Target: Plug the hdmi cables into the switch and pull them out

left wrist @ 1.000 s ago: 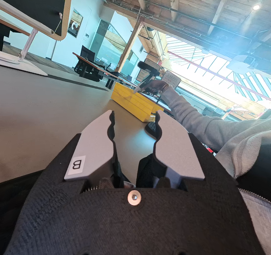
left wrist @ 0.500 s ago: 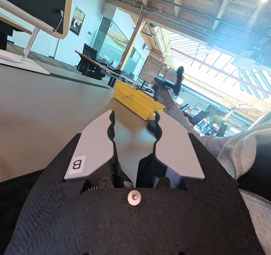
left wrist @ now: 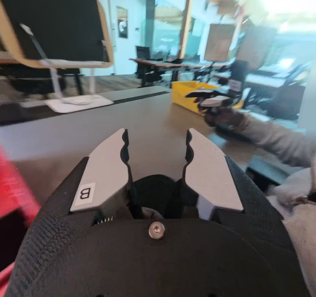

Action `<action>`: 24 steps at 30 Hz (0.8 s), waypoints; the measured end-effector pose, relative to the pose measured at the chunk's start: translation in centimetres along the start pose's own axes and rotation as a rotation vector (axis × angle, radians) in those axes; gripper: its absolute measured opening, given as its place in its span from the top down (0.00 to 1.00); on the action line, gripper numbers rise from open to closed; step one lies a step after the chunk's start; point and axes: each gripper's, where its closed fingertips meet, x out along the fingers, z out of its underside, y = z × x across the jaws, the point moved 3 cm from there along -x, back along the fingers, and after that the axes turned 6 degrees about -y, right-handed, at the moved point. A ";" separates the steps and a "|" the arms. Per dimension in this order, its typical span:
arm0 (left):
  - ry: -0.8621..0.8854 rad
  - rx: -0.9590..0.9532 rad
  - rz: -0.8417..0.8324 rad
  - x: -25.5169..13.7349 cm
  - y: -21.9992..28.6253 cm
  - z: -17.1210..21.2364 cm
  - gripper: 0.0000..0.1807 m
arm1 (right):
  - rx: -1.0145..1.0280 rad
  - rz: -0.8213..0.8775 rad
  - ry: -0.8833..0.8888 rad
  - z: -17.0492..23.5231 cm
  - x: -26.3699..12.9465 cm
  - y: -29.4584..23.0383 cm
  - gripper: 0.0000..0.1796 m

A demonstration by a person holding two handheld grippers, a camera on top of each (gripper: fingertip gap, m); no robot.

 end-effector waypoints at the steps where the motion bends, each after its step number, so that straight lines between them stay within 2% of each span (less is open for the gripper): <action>1: -0.032 0.043 -0.081 -1.4 -1.5 -1.4 0.65 | -0.006 0.007 0.011 0.1 0.0 0.0 0.65; 4: -0.169 0.173 -0.358 -4.9 -8.3 -5.7 0.65 | 0.027 -0.025 0.031 0.0 0.0 -0.5 0.66; 7: -0.508 0.222 -0.532 -5.5 -16.7 -5.3 0.65 | 0.045 -0.053 0.043 -0.3 -0.2 -0.9 0.67; 12: -0.929 0.199 -0.491 -3.7 -24.7 1.1 0.63 | 0.054 -0.072 0.052 -0.3 -0.4 -1.3 0.70; 20: -1.113 0.153 -0.407 -2.1 -26.9 6.2 0.60 | 0.023 -0.082 0.030 -0.2 -0.3 -1.7 0.73; 24: -1.168 0.136 -0.421 -2.0 -27.8 7.8 0.57 | 0.023 -0.080 0.040 -0.4 -0.5 -1.7 0.75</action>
